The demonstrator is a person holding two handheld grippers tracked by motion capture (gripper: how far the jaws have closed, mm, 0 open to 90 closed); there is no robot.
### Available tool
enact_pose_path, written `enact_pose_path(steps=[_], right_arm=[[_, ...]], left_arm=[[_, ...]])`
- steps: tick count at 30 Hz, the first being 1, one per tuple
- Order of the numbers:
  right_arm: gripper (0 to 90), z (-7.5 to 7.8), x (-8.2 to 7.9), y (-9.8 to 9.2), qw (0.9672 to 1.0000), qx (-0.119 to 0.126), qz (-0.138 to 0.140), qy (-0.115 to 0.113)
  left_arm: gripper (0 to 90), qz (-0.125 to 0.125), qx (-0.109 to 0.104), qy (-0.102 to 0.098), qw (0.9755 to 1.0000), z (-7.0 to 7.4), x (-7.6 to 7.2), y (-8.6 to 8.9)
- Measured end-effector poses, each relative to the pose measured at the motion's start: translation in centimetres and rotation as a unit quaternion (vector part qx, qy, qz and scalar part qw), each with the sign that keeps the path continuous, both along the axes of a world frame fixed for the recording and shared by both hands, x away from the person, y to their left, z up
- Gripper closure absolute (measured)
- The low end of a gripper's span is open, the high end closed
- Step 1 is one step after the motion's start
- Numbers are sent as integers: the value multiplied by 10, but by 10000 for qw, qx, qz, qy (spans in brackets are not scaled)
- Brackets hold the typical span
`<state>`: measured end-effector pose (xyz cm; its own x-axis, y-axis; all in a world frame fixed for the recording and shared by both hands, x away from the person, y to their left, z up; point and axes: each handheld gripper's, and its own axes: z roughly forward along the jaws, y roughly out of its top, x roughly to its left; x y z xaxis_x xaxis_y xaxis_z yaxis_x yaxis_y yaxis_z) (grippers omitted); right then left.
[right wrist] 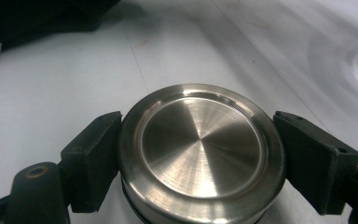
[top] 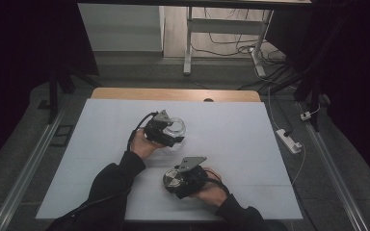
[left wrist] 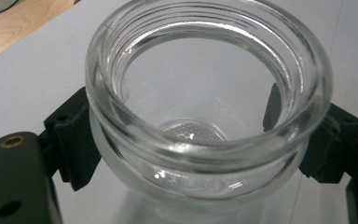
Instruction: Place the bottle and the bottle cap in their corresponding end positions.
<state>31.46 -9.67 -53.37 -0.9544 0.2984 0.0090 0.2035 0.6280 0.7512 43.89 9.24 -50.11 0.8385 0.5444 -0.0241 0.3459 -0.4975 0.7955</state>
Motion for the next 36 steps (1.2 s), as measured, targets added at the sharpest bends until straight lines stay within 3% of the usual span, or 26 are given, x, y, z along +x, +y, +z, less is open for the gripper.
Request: enact_pose_path(steps=[16, 27, 36], right_arm=[[177, -6, 2, 1, 9994, -331, 36, -62], [175, -6, 2, 2, 9995, -295, -25, -63], [144, 2, 0, 0, 9999, 27, -130, 1]], left_arm=[[148, 35, 105, -54, 9999, -9, -1, 1], [125, -22, -71, 40, 10000, -10, 1, 4], [56, -29, -80, 74, 9999, -3, -2, 3]])
